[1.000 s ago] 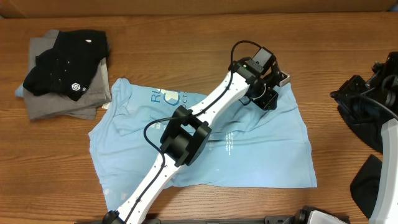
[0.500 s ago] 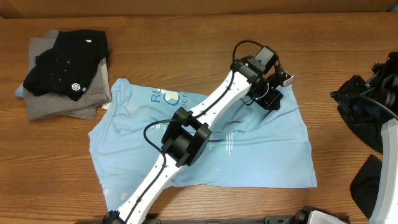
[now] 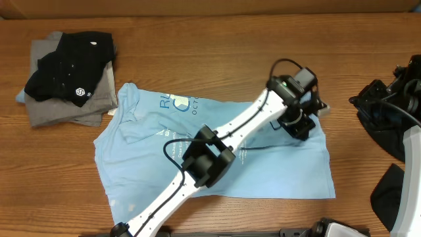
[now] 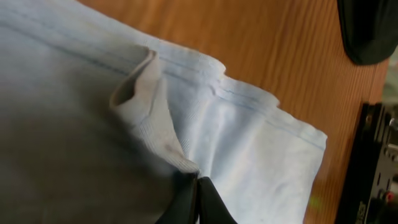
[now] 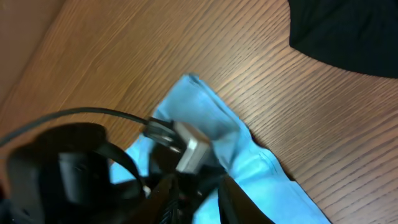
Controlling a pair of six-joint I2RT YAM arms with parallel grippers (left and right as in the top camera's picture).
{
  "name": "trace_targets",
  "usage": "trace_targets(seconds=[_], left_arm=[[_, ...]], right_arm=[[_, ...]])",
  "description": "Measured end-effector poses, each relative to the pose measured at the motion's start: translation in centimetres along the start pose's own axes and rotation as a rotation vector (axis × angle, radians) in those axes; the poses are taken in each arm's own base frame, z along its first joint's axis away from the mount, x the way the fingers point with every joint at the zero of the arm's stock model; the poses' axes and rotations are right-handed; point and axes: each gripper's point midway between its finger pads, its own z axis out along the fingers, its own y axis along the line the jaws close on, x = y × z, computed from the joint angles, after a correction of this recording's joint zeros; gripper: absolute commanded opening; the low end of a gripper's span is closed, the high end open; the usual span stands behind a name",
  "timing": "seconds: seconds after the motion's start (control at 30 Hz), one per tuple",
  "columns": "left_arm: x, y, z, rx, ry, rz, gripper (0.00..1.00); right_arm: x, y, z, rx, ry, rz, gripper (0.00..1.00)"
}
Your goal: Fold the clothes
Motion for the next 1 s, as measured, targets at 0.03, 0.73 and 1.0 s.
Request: trace_targets(seconds=[0.03,0.73,1.0], left_arm=[[0.1,-0.2,0.2,-0.004,0.006,0.006,0.08],[0.2,8.7,-17.4,-0.442,-0.105,-0.157,0.04],[7.3,17.4,-28.4,-0.557,-0.132,-0.444,0.04]], right_arm=[[0.0,0.0,0.0,0.0,0.0,0.0,0.25],[-0.7,0.2,1.9,0.001,0.021,-0.083,0.31],[2.0,0.4,9.9,0.036,0.257,-0.128,0.24]])
